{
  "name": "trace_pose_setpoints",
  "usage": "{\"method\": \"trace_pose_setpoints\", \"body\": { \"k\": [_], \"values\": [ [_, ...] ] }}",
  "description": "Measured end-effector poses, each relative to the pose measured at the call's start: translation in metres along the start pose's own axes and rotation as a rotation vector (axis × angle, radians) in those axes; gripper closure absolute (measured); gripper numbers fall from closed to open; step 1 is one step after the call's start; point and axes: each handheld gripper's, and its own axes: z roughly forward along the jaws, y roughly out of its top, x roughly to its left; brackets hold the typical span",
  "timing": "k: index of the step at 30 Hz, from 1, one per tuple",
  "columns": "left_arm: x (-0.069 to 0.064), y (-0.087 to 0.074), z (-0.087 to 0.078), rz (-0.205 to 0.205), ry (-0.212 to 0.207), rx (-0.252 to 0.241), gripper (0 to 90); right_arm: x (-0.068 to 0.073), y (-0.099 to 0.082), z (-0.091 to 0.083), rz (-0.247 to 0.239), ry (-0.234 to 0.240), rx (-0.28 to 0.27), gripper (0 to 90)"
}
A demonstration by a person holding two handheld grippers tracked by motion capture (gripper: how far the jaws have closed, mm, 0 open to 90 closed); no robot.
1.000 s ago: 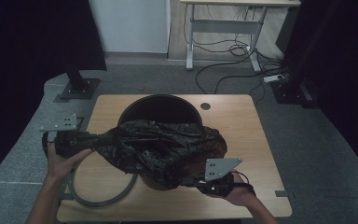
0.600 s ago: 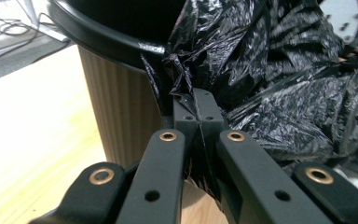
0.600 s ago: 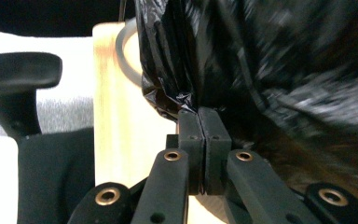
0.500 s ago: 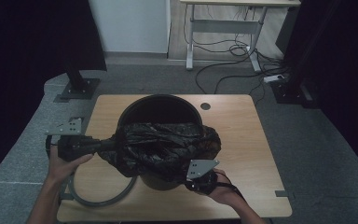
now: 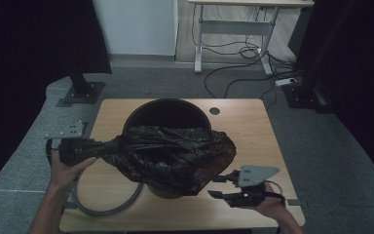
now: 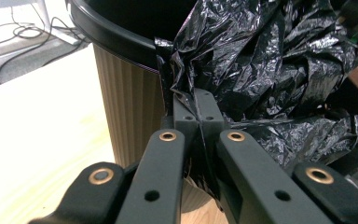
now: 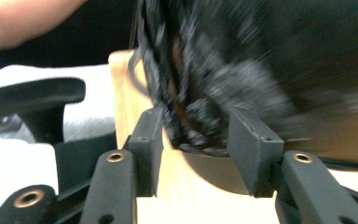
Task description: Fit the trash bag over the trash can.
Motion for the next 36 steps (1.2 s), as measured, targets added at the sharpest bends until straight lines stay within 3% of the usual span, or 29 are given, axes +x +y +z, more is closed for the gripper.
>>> {"method": "trace_pose_setpoints", "body": {
  "k": [2,6,10,14,16,18,20,22,31,36],
  "values": [
    [0.0,0.0,-0.001,0.0,0.005,-0.006,89.6,-0.004,0.015,-0.022,-0.008,-0.077,-0.034,49.8],
    [0.0,0.001,-0.001,0.0,0.009,-0.008,89.7,-0.022,0.044,-0.039,-0.011,-0.182,-0.058,45.6],
    [0.001,0.005,0.0,0.003,0.009,-0.008,89.6,-0.053,0.067,-0.035,0.014,-0.185,-0.034,41.3],
    [0.003,0.008,0.001,0.005,0.009,-0.012,89.6,-0.072,0.073,-0.012,0.004,-0.164,0.044,41.1],
    [0.005,0.008,0.002,0.003,0.008,-0.013,89.7,-0.079,0.071,-0.001,-0.01,-0.135,0.083,50.1],
    [0.007,0.009,0.003,0.002,0.008,-0.014,89.6,-0.084,0.068,0.004,-0.024,-0.118,0.1,65.5],
    [0.009,0.01,0.003,0.0,0.01,-0.014,89.7,-0.088,0.066,0.007,-0.022,-0.112,0.095,80.6],
    [0.012,0.011,0.004,-0.003,0.011,-0.014,89.7,-0.093,0.068,0.007,-0.012,-0.121,0.072,87.8],
    [0.026,0.024,0.009,-0.02,0.017,-0.023,89.4,-0.119,0.079,0.008,0.018,-0.265,0.023,89.2],
    [0.039,0.029,0.017,-0.053,0.002,-0.015,88.4,-0.139,0.075,0.019,0.076,-0.38,-0.008,89.2]
  ]
}}
